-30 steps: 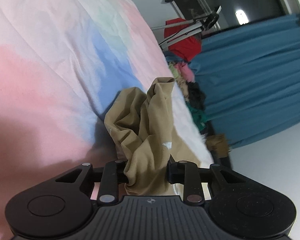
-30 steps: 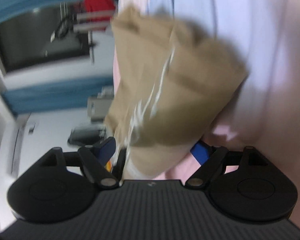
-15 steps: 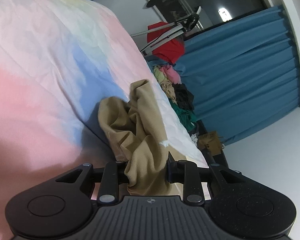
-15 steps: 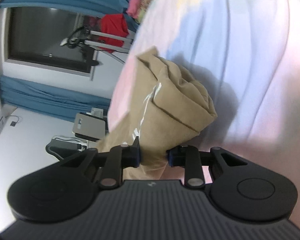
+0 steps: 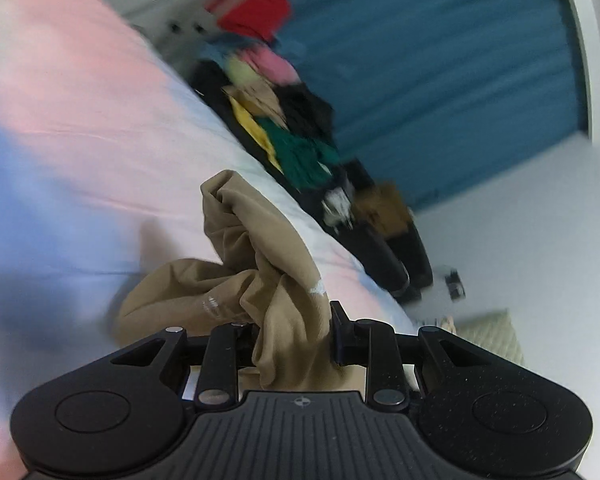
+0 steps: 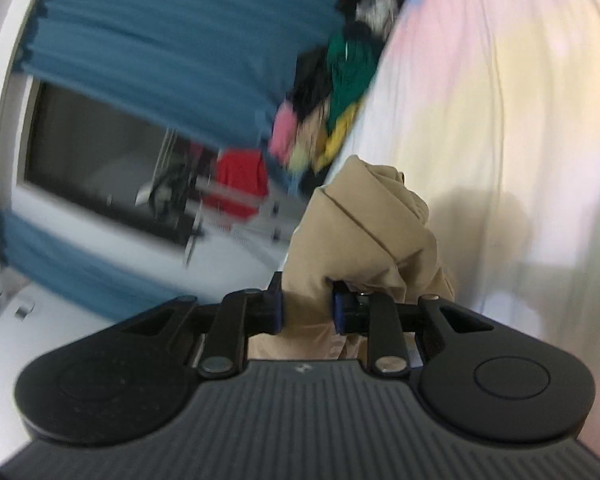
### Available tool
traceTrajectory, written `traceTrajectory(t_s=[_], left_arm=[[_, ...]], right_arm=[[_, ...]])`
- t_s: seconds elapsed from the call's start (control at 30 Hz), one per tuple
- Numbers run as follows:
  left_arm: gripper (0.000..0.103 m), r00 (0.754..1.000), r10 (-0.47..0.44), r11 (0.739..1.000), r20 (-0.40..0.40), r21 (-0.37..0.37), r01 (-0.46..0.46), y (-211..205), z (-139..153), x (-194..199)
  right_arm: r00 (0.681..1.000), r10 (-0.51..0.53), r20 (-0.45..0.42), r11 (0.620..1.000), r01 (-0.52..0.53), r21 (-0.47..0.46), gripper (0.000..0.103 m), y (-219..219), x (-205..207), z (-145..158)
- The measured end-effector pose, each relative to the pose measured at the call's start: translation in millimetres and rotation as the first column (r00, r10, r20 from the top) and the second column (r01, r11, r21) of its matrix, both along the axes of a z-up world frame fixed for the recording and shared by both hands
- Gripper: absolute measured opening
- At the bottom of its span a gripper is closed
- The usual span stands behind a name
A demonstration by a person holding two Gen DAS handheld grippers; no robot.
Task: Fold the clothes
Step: 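Release the bundle with both tools and set it flat on the bed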
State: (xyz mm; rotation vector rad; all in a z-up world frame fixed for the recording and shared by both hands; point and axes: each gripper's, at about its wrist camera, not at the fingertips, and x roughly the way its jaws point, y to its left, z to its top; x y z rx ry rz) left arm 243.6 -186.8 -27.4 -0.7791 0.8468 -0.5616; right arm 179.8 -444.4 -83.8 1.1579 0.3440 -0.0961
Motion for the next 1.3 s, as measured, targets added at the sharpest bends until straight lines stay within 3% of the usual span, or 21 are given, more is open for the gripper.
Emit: traceTrajectory(t_s=[0.27, 0.47, 0.63, 0.77, 1.0, 1.1, 1.2, 1.3], left_arm=[[0.028, 0.986, -0.151, 0.988, 0.064, -0.007, 0.152, -174, 10, 99], [0.028, 0.965, -0.251, 0.968, 0.070, -0.005, 0.252, -235, -33, 150], [0.029, 0.954, -0.297, 0.955, 0.042, 0.005, 0.297, -218, -86, 145], [0.029, 0.950, -0.312, 0.950, -0.014, -0.008, 0.312, -196, -136, 134], [0.038, 0.942, -0.328, 0.933, -0.078, 0.133, 0.336, -178, -189, 107], [0.046, 0.947, -0.315, 0.926, -0.064, 0.200, 0.322, -173, -193, 98], [0.049, 0.951, -0.305, 0.918, -0.039, 0.255, 0.305, -169, -180, 87], [0.052, 0.954, -0.299, 0.905, 0.026, 0.326, 0.274, -162, -148, 69]], right_arm=[[0.987, -0.159, 0.035, 0.975, 0.163, -0.154, 0.026, -130, 75, 35], [0.977, -0.211, 0.028, 0.958, 0.212, -0.191, 0.026, -177, 95, 4], [0.978, -0.206, -0.012, 0.944, 0.196, -0.265, 0.026, -173, 85, -34], [0.978, -0.200, -0.064, 0.954, 0.180, -0.239, 0.026, -155, 71, -69], [0.969, -0.178, -0.172, 0.968, 0.141, -0.209, 0.027, -120, 30, -124], [0.960, -0.161, -0.228, 0.978, 0.124, -0.168, 0.031, -117, 21, -140], [0.944, -0.162, -0.286, 0.983, 0.130, -0.128, 0.032, -116, 13, -132], [0.921, -0.169, -0.350, 0.972, 0.097, -0.214, 0.032, -106, -1, -102]])
